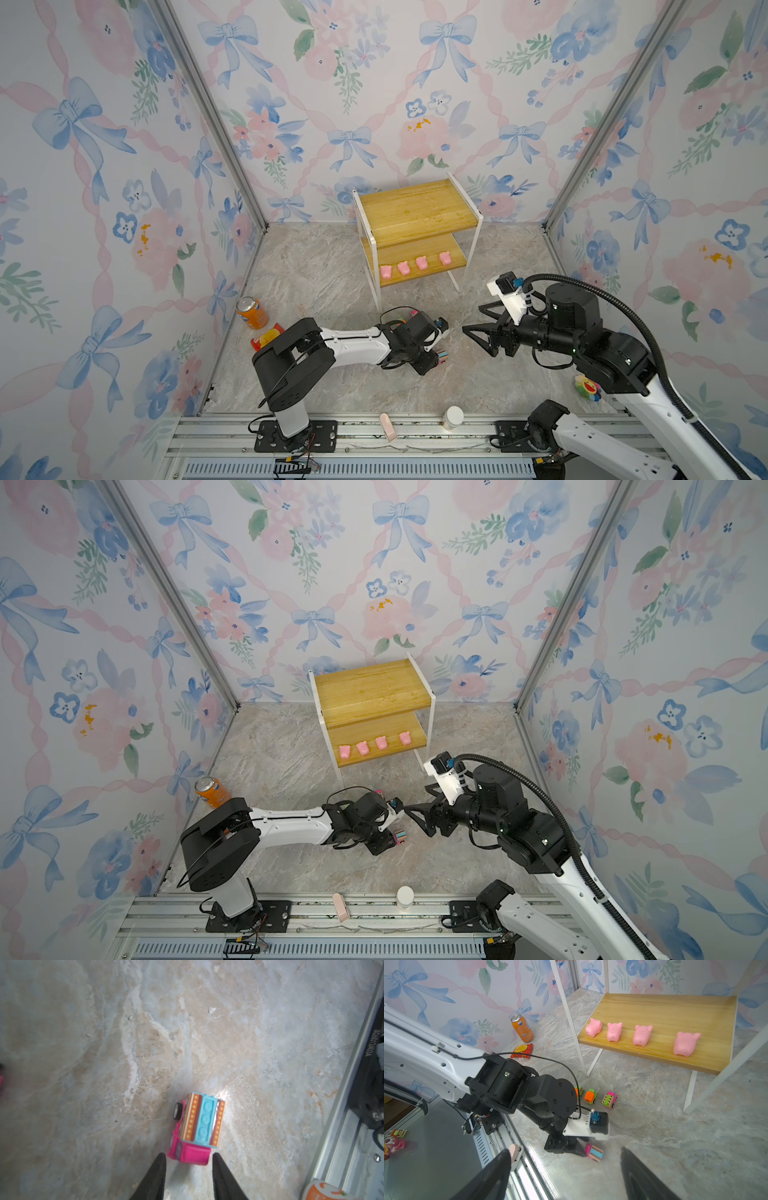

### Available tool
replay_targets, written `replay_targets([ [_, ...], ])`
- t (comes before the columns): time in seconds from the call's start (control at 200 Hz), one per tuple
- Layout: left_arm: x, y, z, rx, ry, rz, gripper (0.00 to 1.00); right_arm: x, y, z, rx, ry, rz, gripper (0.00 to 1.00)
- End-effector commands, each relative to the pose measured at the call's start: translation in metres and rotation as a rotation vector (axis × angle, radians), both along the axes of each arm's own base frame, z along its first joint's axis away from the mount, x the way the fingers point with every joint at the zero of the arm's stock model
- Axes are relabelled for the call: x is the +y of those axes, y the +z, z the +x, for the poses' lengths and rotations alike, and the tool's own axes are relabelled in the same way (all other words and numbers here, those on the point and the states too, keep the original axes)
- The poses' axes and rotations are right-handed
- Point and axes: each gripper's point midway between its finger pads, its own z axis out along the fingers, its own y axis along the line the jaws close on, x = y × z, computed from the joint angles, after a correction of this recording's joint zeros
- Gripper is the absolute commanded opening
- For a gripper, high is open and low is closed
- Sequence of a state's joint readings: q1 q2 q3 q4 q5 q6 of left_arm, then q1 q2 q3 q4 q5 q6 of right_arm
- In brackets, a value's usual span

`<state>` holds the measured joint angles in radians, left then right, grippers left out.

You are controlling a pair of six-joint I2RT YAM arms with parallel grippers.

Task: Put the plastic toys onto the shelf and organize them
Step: 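Raise the open left gripper off the truck while the right gripper moves over it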

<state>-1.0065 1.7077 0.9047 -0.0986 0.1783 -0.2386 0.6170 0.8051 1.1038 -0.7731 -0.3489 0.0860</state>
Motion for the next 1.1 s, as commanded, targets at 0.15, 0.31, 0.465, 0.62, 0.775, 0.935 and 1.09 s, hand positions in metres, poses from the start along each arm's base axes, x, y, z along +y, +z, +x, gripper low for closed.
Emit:
replay_targets([
  [0.15,0.019,0.023,-0.008,-0.035,0.007,-0.005,0.39,-0.006,-0.034,0.007,0.149,0.026,-0.22,0.85],
  [0.31,0.033,0.033,-0.007,-0.045,0.054,-0.026,0.39,-0.018,-0.064,0.025,0.214,-0.035,-0.374,0.85],
  [0.465,0.048,0.037,0.0,-0.051,0.1,-0.039,0.41,-0.026,-0.108,0.03,0.32,-0.022,-0.54,0.83],
  [0.62,0.059,0.037,0.006,-0.046,0.133,-0.042,0.41,-0.031,-0.148,0.032,0.315,0.081,-0.751,0.8],
  [0.775,0.074,0.029,0.002,-0.032,0.164,-0.029,0.41,-0.021,-0.169,0.027,0.273,0.244,-0.884,0.74],
  [0.935,0.083,0.028,0.001,-0.031,0.19,-0.032,0.41,-0.01,-0.172,0.033,0.152,0.344,-0.942,0.73],
  [1.09,0.087,0.025,0.001,-0.03,0.205,-0.026,0.42,0.004,-0.168,0.036,0.111,0.37,-0.881,0.64],
])
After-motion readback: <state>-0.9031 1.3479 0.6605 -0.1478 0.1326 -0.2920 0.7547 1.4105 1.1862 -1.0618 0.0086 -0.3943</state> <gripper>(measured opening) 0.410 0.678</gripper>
